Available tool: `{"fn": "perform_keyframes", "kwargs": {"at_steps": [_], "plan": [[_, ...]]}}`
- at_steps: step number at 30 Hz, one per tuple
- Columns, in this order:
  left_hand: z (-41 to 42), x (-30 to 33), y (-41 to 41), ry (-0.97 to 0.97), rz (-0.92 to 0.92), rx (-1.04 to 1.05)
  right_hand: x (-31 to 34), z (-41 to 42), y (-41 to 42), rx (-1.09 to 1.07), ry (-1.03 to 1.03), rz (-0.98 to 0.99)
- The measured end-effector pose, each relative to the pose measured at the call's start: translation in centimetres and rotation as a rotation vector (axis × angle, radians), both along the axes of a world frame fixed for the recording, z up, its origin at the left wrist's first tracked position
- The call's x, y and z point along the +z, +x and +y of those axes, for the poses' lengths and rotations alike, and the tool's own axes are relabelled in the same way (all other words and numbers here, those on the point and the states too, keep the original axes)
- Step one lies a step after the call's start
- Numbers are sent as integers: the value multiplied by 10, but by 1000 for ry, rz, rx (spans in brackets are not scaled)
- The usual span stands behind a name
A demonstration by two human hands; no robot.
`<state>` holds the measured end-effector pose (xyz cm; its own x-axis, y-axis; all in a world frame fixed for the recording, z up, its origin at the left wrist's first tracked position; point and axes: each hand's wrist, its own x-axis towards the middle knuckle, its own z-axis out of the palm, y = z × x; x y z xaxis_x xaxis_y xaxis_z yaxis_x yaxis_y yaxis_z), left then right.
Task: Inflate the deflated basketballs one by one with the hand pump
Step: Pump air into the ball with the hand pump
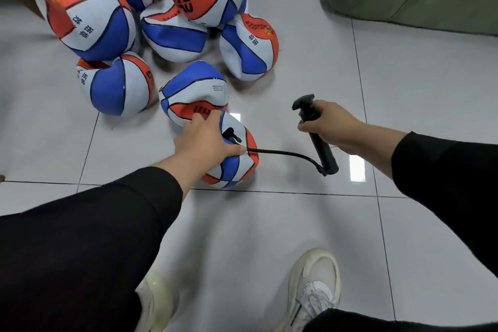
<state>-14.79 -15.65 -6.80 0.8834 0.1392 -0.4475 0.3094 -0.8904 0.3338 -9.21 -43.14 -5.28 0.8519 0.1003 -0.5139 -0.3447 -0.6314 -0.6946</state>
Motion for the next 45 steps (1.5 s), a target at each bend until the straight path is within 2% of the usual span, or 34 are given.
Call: {"fn": "perform_keyframes", "kwargs": {"at_steps": [4, 8, 12, 17, 21, 24, 27, 29, 32, 34, 36, 39, 43, 45], "plan": [[-3, 4, -12, 65, -54, -48, 34, 11, 7, 166, -172, -87], [-13, 18, -8, 3, -93, 13, 65, 21, 6, 161, -207, -73], [-23, 37, -3, -28, -219, 40, 58, 27, -24, -62, -159, 21], [-19, 51, -11, 154, -395, -131, 21, 54, -80, -428, 96, 96], [-15, 51, -32, 240, -472, -292, 2, 71, -111, -513, 230, 142], [-12, 41, -50, 255, -473, -350, -5, 69, -125, -332, 110, 91], [-4, 26, -71, 258, -465, -418, -15, 66, -134, 12, -217, -149], [3, 17, -82, 236, -467, -434, -18, 69, -134, 175, -320, -261], [13, 8, -91, 187, -414, -404, -14, 75, -129, 403, -423, -286], [21, 3, -93, 164, -349, -350, -7, 76, -124, 458, -529, -304], [31, -3, -94, 131, -276, -276, -2, 75, -121, 382, -590, -310], [42, -11, -90, 93, -155, -247, -3, 73, -122, 126, -550, -275], [50, -9, -85, 39, -33, -208, -12, 67, -127, -335, -319, -69], [53, -8, -84, 60, -25, -194, -14, 63, -130, -501, -191, 5]]}}
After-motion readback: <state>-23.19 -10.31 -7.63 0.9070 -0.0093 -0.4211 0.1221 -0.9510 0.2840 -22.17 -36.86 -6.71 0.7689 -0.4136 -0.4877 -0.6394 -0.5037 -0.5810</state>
